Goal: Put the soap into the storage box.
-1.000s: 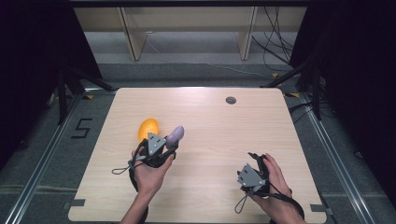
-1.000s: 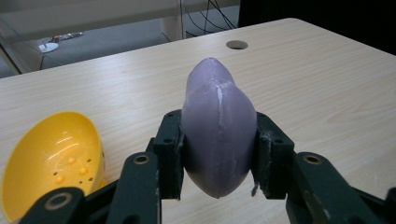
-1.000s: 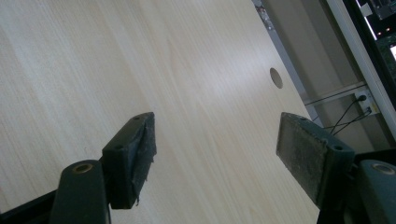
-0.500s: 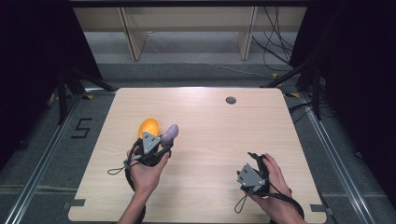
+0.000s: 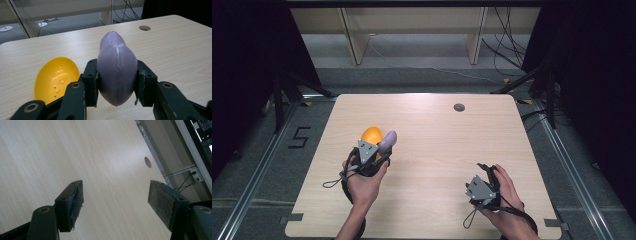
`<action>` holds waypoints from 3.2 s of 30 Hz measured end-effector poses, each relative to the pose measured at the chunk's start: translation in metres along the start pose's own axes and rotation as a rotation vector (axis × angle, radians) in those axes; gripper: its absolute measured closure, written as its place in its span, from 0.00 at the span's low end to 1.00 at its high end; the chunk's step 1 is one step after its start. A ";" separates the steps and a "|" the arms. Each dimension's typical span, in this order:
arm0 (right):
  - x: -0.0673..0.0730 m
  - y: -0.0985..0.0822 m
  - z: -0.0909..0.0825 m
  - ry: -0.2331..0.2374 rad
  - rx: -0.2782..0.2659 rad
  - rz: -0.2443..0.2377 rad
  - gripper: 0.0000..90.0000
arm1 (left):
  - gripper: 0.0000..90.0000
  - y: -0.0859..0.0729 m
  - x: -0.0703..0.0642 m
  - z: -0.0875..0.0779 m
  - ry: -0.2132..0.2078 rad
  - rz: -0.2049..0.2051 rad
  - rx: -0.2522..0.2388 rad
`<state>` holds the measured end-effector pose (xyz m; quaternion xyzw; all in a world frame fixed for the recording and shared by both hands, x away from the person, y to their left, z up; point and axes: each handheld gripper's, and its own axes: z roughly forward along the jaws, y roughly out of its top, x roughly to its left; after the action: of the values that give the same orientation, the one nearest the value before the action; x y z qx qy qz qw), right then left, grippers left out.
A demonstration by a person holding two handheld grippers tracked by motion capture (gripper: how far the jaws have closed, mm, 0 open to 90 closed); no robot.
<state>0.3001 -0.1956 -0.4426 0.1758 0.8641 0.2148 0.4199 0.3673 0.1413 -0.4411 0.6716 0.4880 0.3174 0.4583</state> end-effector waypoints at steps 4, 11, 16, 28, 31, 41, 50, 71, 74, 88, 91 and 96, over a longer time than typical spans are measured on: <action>0.000 0.000 0.000 -0.002 0.001 -0.002 0.32 | 0.65 0.001 0.003 0.000 0.018 -0.002 -0.003; 0.000 0.000 0.000 -0.003 0.004 -0.004 0.32 | 0.65 0.000 0.010 -0.001 0.046 -0.017 -0.010; 0.000 0.000 0.000 0.005 -0.001 0.004 0.32 | 0.65 0.000 0.014 -0.002 0.067 -0.024 -0.016; -0.001 0.000 0.000 -0.004 0.004 -0.006 0.32 | 0.65 -0.001 0.024 -0.005 0.100 -0.044 -0.027; 0.000 0.000 0.000 0.002 0.000 0.004 0.32 | 0.65 -0.001 0.027 -0.005 0.106 -0.046 -0.031; -0.001 0.000 0.000 -0.006 0.005 -0.009 0.32 | 0.65 -0.001 0.034 -0.006 0.132 -0.063 -0.038; -0.001 0.000 0.000 -0.005 0.005 -0.008 0.32 | 0.65 -0.002 0.040 -0.006 0.163 -0.070 -0.047; -0.001 0.000 0.000 -0.005 0.006 -0.008 0.32 | 0.65 -0.001 0.051 0.010 0.205 -0.068 -0.033; -0.001 0.000 0.000 -0.005 0.006 -0.009 0.32 | 0.65 -0.001 0.052 0.014 0.211 -0.071 -0.029; 0.001 0.000 0.000 0.001 0.002 0.004 0.32 | 0.65 -0.009 0.060 0.039 0.245 -0.065 0.018; 0.001 0.000 0.001 0.004 0.002 0.004 0.32 | 0.65 -0.012 0.062 0.048 0.256 -0.056 0.039; 0.001 0.000 0.001 0.018 0.003 0.010 0.32 | 0.65 -0.016 0.064 0.058 0.266 -0.048 0.069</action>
<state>0.3005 -0.1950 -0.4437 0.1786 0.8673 0.2171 0.4109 0.4330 0.1857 -0.4793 0.6272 0.5708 0.3756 0.3738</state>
